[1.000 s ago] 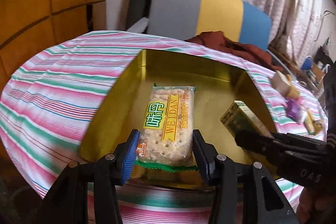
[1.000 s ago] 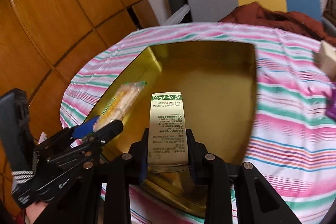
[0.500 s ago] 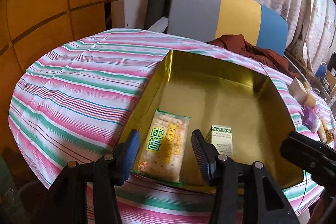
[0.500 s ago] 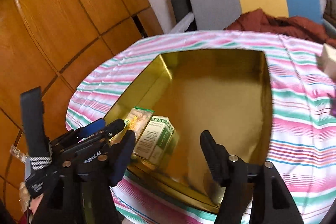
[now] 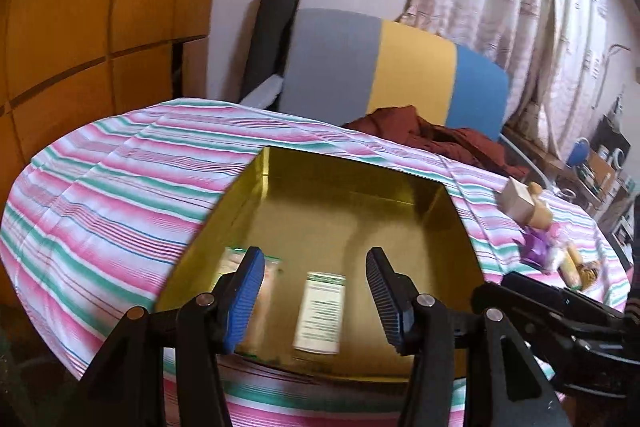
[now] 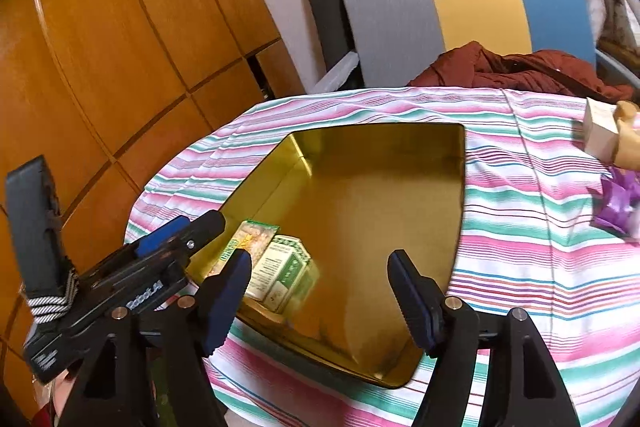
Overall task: Organize objects
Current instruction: 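Move both tools back to the snack pile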
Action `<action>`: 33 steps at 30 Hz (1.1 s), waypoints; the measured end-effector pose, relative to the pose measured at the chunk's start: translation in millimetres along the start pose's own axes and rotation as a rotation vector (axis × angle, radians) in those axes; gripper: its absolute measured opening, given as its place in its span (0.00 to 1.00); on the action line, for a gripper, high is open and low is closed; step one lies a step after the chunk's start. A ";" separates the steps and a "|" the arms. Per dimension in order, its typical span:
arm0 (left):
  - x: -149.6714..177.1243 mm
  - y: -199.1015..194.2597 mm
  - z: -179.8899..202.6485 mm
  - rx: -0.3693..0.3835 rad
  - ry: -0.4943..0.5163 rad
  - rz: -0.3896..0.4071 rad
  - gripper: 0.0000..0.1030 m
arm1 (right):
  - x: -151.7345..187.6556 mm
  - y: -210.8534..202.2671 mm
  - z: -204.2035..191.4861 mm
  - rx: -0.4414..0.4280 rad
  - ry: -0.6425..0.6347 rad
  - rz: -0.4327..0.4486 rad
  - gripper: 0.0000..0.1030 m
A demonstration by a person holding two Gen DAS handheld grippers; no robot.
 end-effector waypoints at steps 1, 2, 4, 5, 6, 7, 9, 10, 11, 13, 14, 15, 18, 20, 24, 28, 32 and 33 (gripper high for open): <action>1.3 -0.7 4.5 0.008 0.006 -0.002 0.52 | -0.2 -2.8 3.6 0.011 0.002 0.004 0.69; 3.0 -1.9 9.7 0.015 0.012 -0.005 0.52 | -0.5 -6.0 7.6 0.021 0.005 0.009 0.69; 6.3 -3.8 20.6 0.034 0.026 -0.013 0.52 | -1.2 -11.9 16.3 0.038 0.013 0.018 0.69; 7.8 -5.0 26.8 0.046 0.034 -0.015 0.52 | -1.2 -14.1 19.4 0.044 0.017 0.019 0.69; 9.6 -6.9 34.3 0.060 0.046 -0.016 0.53 | -1.3 -16.3 23.5 0.051 0.023 0.020 0.69; 11.2 -8.6 38.8 0.067 0.054 -0.015 0.53 | -1.1 -19.7 28.8 0.060 0.029 0.023 0.69; 14.4 -13.0 52.2 0.089 0.082 -0.010 0.53 | -0.8 -26.0 39.0 0.079 0.037 0.030 0.69; 16.6 -15.6 59.5 0.101 0.098 -0.007 0.53 | -0.5 -29.6 44.9 0.091 0.041 0.033 0.69; 19.2 -17.7 66.3 0.112 0.114 -0.008 0.53 | -0.3 -33.0 50.4 0.100 0.047 0.036 0.70; 22.9 -20.1 76.8 0.136 0.135 -0.011 0.53 | 1.0 -40.7 62.8 0.120 0.061 0.042 0.70; 24.8 -21.7 81.7 0.147 0.143 -0.011 0.53 | 2.1 -44.7 69.5 0.131 0.070 0.045 0.70; 26.9 -23.6 87.3 0.161 0.152 -0.013 0.53 | 2.5 -47.3 73.8 0.137 0.076 0.046 0.70; 32.6 -30.1 104.2 0.197 0.175 -0.010 0.53 | 5.4 -57.6 91.2 0.168 0.089 0.050 0.70; 36.8 -35.3 115.8 0.224 0.189 -0.009 0.53 | 8.7 -65.0 104.4 0.188 0.099 0.049 0.70; 46.0 -43.9 136.0 0.269 0.217 -0.013 0.58 | 14.8 -78.7 128.6 0.230 0.110 0.047 0.71; 60.9 -48.9 159.9 0.326 0.245 -0.041 0.59 | 23.5 -94.1 160.9 0.290 0.122 0.036 0.71; 74.7 -51.8 180.1 0.357 0.288 -0.060 0.59 | 32.3 -113.3 199.4 0.347 0.170 0.037 0.71; 77.6 -52.1 184.9 0.366 0.295 -0.066 0.59 | 33.9 -117.9 208.6 0.360 0.181 0.039 0.71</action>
Point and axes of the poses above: each gripper's, at about its wrist camera, not at the fingertips, and y roughly the way its jaws point, z to its right, x to its underside, the point moved 10 cm from there along y, roughly the way its jaws point, and after that the axes turned 10 degrees about -x, right-handed, at the moved point
